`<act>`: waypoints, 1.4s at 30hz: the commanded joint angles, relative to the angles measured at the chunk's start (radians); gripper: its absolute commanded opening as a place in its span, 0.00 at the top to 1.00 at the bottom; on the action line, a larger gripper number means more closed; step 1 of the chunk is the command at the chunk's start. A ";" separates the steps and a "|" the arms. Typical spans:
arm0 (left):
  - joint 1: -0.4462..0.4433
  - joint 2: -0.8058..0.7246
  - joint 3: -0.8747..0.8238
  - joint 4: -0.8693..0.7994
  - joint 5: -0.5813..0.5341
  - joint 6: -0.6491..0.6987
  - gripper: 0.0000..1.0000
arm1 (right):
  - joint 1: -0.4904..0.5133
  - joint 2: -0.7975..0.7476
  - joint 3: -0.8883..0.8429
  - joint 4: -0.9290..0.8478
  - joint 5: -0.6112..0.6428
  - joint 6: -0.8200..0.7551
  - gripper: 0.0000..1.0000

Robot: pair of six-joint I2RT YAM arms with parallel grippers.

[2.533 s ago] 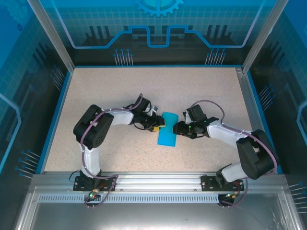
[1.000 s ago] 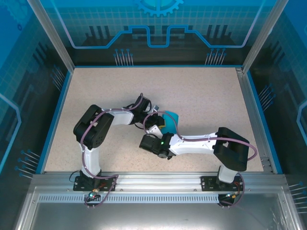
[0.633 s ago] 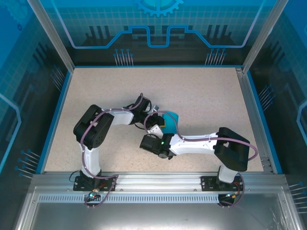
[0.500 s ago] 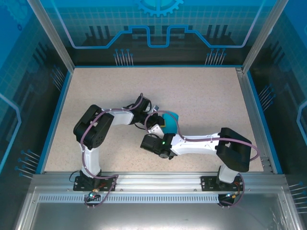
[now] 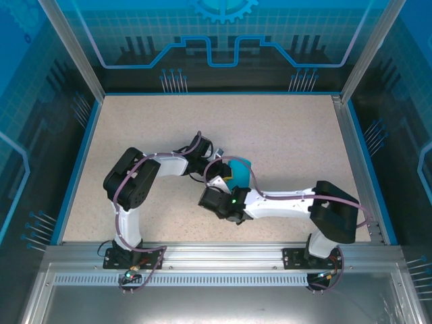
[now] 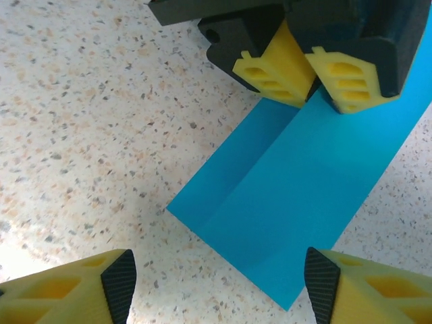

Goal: Fold a paper plane with a square sheet of paper (pick it up from the middle)
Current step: Fold the triangle a second time at the center of the table.

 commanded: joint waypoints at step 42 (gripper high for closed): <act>-0.010 -0.045 0.030 -0.048 0.029 0.011 0.79 | 0.011 0.086 0.061 -0.072 0.077 0.023 0.30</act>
